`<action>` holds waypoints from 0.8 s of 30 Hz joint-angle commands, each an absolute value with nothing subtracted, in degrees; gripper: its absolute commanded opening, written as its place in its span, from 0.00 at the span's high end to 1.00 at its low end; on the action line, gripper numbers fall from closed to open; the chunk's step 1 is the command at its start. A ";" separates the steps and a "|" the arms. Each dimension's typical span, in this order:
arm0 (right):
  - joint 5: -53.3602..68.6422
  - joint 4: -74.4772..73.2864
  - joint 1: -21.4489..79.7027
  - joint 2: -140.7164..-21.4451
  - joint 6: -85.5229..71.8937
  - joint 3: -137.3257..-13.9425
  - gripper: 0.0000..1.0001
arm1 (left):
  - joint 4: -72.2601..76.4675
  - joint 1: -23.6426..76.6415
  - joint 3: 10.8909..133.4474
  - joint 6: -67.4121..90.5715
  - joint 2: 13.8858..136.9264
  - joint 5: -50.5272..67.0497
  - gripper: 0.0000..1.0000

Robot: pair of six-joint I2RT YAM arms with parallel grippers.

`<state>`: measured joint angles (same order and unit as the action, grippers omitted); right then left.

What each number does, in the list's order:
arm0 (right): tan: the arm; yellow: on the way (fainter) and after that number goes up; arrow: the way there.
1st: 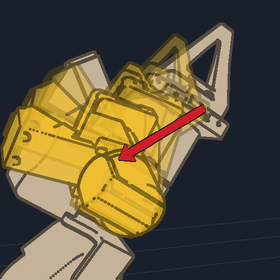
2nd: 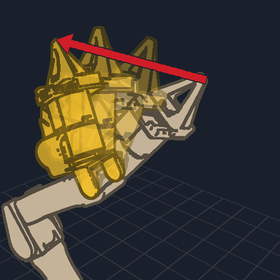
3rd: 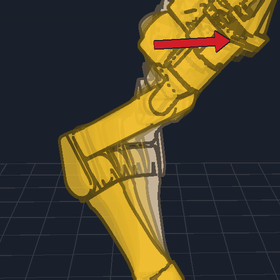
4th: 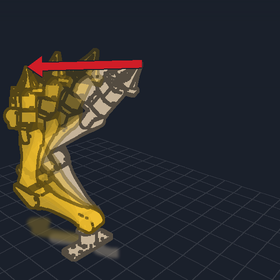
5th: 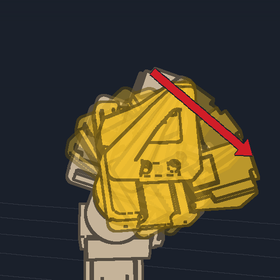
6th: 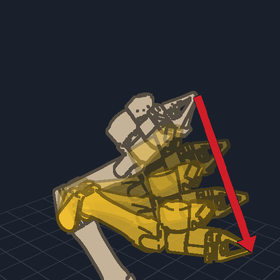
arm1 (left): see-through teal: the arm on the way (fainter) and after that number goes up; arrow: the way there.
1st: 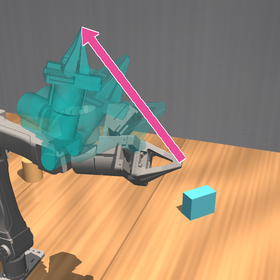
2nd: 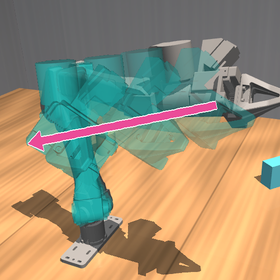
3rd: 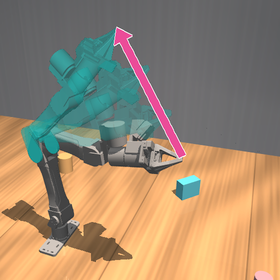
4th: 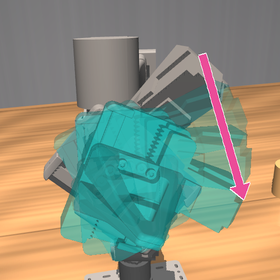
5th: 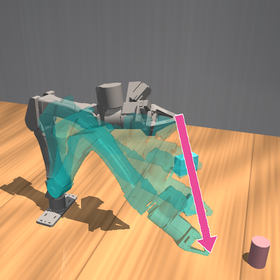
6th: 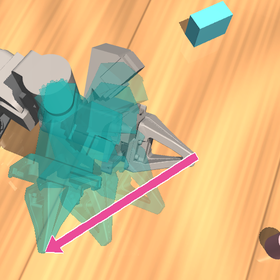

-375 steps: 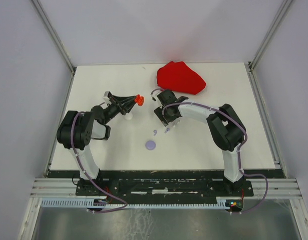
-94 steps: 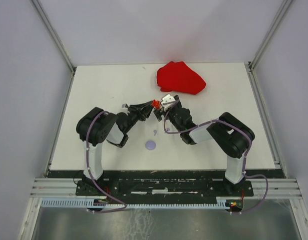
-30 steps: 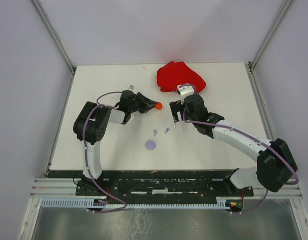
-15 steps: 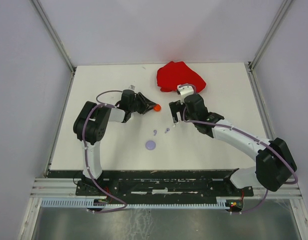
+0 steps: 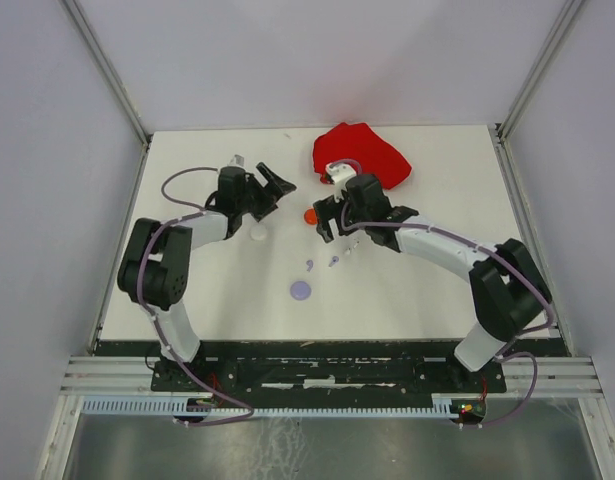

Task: Insert the wireless bluetooth earbuds into the charging case
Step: Pick up the charging case at the center of the board.

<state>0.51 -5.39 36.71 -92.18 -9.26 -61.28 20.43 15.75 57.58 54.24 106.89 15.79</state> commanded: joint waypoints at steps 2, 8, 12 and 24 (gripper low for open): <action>11.53 -3.63 38.51 -101.32 -8.23 -72.55 0.06 | 16.36 12.04 56.69 47.13 94.54 11.28 0.01; 13.90 -7.02 41.70 -112.80 -5.65 -83.80 0.06 | 16.88 7.75 50.62 48.11 86.02 10.49 0.01; 16.71 -7.33 43.07 -119.06 -6.00 -89.55 0.05 | 13.95 5.26 48.17 48.95 82.51 10.51 0.01; 18.93 -5.46 44.89 -129.85 -11.51 -99.54 0.06 | 11.34 1.54 41.30 49.34 73.47 12.60 0.00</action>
